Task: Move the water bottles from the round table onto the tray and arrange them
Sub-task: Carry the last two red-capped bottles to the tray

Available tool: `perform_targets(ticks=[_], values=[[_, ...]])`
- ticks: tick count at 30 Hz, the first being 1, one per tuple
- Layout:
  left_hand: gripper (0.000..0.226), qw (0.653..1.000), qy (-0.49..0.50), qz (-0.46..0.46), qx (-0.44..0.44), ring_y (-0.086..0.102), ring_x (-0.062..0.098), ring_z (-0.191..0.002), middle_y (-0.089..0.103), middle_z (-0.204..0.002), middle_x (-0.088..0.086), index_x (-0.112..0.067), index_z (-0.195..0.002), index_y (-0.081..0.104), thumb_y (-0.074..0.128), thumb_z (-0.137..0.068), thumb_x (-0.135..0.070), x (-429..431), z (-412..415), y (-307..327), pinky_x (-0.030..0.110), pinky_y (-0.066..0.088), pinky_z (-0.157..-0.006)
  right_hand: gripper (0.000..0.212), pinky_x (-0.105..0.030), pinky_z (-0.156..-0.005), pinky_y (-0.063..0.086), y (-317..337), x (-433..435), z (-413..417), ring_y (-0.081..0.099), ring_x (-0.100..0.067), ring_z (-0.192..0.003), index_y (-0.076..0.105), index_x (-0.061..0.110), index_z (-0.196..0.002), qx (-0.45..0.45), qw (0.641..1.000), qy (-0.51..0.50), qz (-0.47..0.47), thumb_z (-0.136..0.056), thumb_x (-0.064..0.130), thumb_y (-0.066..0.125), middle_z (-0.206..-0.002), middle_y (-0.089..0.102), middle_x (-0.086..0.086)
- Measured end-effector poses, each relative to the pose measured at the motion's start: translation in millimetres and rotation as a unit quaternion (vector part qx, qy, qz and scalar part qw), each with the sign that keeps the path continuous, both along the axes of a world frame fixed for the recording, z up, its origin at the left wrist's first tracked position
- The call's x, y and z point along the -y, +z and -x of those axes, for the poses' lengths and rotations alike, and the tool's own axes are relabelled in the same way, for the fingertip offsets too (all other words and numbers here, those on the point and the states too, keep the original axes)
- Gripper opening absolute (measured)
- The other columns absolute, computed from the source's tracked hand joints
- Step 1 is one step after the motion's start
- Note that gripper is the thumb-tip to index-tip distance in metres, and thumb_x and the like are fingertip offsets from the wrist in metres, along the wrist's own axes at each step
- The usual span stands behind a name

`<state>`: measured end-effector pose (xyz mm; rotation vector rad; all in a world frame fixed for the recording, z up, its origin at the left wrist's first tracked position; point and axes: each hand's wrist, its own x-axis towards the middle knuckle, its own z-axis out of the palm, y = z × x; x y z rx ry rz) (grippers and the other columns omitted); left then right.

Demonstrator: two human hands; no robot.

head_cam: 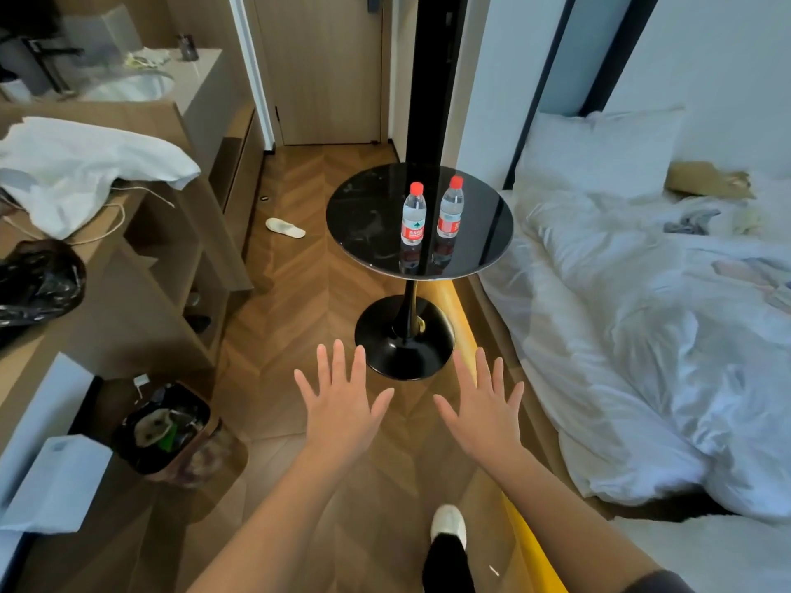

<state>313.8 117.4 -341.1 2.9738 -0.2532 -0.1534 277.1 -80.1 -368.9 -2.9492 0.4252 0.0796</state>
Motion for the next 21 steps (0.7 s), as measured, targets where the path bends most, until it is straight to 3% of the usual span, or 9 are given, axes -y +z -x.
perform_targets(ticks=[14,21], values=[[0.077,0.993,0.104,0.049,-0.002,-0.018,0.028,-0.145,-0.008,-0.161,0.007,-0.023,-0.154,0.001,0.021,-0.093,-0.066,119,-144,-10,0.06,-0.006,-0.113,0.072,-0.066,-0.117,0.005,9,139,-188,-0.007,-0.035,-0.151,0.001,0.037,-0.155,-0.007,0.996,0.084,-0.001,-0.096,0.062,0.032,-0.166,-0.003,-0.004],[0.078,0.992,0.121,0.022,-0.024,-0.017,0.03,-0.146,-0.009,-0.161,0.007,-0.023,-0.154,0.001,0.018,-0.092,-0.067,143,-198,-13,0.061,-0.003,-0.114,0.074,-0.064,-0.115,0.002,1,168,-255,-0.006,-0.035,-0.151,-0.002,0.035,-0.155,-0.021,0.995,0.094,0.001,-0.096,0.064,0.032,-0.166,-0.003,-0.005]])
